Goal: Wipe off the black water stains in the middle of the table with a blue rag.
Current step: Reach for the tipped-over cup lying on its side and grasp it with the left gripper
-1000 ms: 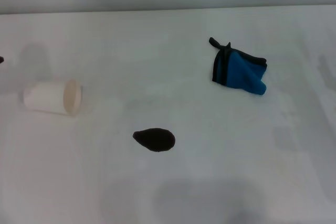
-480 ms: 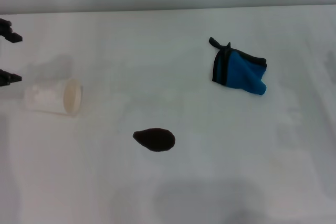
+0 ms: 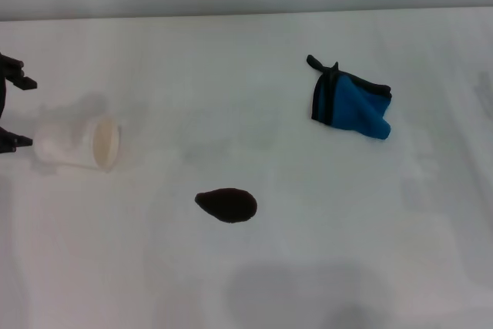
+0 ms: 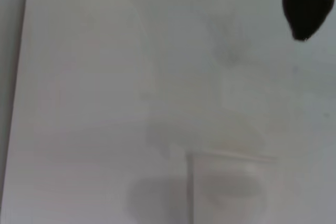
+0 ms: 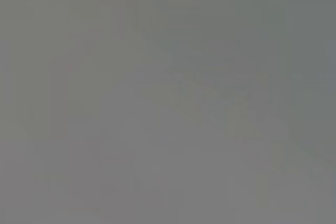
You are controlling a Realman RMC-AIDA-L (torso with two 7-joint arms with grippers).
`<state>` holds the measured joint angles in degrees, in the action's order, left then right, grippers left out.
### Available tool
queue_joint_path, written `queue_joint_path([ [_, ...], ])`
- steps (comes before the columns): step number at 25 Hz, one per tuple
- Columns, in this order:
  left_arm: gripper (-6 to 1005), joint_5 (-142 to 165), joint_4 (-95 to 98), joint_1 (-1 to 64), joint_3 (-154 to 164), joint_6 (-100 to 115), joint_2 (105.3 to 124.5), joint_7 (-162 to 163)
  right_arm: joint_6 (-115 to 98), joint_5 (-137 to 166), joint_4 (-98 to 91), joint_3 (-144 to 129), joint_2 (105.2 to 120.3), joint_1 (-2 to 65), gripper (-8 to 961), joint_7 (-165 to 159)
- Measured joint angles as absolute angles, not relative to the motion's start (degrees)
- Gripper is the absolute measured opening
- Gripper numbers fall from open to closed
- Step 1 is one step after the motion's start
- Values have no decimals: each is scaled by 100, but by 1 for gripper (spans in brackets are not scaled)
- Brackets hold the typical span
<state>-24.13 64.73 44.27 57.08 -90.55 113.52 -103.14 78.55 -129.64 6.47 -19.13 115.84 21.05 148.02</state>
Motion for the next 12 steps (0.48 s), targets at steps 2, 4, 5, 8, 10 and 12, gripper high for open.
queue_joint_path([
  [2, 859, -2403, 6415, 4344, 5714, -8898, 11382, -10374, 7855, -12964, 652, -1914, 11588, 2113, 845, 14801],
  [4, 859, -2416, 6333, 4307, 5714, -8791, 11410, -10416, 7855, -12964, 670, -1915, 11592, 2114, 845, 14803],
  [5, 859, -2434, 6294, 4281, 5715, -8723, 11431, -10453, 7855, -12964, 684, -1916, 11593, 2112, 845, 14803],
  [8, 859, -2451, 6197, 4231, 5710, -8558, 11502, -10537, 7866, -12955, 722, -1916, 11593, 2108, 844, 14804],
  [10, 859, -2456, 6106, 4222, 5708, -8501, 11552, -10591, 7869, -12941, 725, -1916, 11593, 2103, 844, 14803],
  [12, 858, -2454, 6021, 4217, 5708, -8406, 11600, -10653, 7870, -12930, 726, -1916, 11593, 2091, 844, 14801],
])
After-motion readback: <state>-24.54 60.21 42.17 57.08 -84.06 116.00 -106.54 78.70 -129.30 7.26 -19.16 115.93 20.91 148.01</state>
